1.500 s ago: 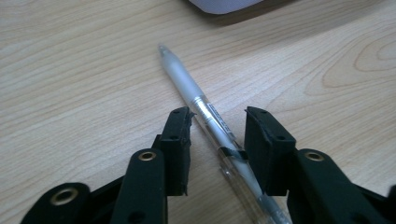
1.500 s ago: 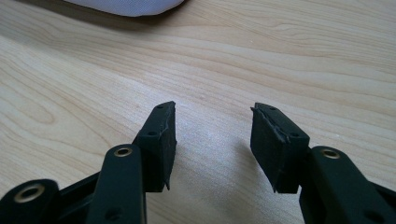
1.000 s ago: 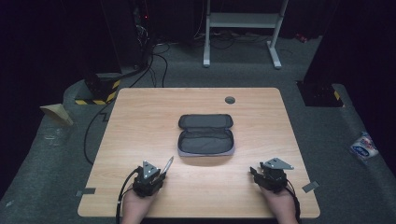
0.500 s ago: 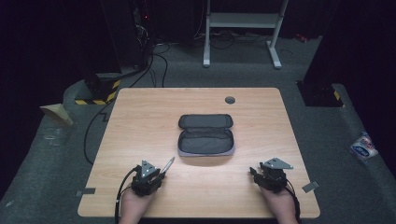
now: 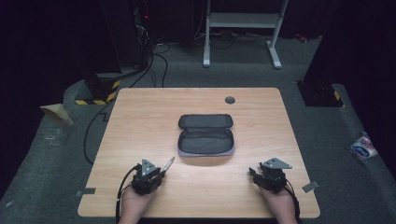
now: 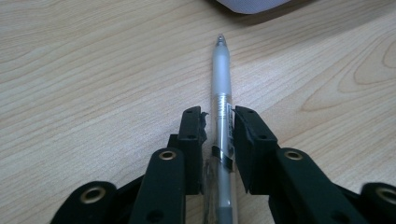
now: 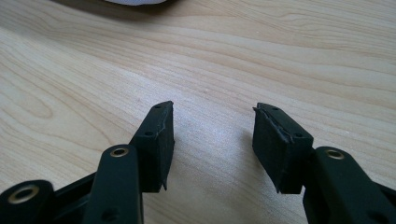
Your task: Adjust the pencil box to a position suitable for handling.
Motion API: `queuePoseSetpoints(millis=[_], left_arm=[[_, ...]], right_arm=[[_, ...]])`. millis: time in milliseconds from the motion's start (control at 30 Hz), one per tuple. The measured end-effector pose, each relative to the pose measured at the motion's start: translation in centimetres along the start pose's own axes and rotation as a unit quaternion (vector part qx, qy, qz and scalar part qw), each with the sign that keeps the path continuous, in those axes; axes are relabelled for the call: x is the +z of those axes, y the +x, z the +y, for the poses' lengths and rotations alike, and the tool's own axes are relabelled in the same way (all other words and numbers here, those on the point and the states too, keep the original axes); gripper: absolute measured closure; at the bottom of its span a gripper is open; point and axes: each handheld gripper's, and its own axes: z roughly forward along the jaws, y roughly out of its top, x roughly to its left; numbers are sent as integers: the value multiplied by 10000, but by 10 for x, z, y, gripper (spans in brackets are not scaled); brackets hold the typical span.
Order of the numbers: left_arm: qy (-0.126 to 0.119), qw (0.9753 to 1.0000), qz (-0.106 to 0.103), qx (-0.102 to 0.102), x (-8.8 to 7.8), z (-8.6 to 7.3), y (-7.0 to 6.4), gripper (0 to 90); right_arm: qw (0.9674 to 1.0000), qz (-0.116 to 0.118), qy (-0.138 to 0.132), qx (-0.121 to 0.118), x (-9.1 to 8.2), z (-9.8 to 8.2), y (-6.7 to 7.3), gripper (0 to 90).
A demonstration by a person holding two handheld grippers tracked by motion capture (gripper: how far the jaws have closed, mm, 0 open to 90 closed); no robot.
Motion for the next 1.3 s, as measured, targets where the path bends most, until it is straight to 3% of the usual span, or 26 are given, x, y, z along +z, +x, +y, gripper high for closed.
queuePoseSetpoints(millis=[167, 567, 800, 1200, 1300], left_arm=[[16, 10000, -80, 8, 0, 0, 1, 785], [-51, 9999, -123, -52, -3, 0, 1, 789], [-206, 9996, -132, -103, -9, 1, 1, 789], [-629, 9980, -107, -3, -21, 5, 1, 789], [-708, 9971, -236, -140, -23, 6, 2, 789]], right_arm=[[10000, 1, -6, -9, 0, 0, 0, 479], [10000, 5, 1, 12, 0, 0, 0, 478], [10000, 10, 3, 24, 0, 0, 1, 478], [10000, 6, 2, 30, 0, 0, 1, 476], [10000, 7, 4, 30, 0, 0, 1, 476]])
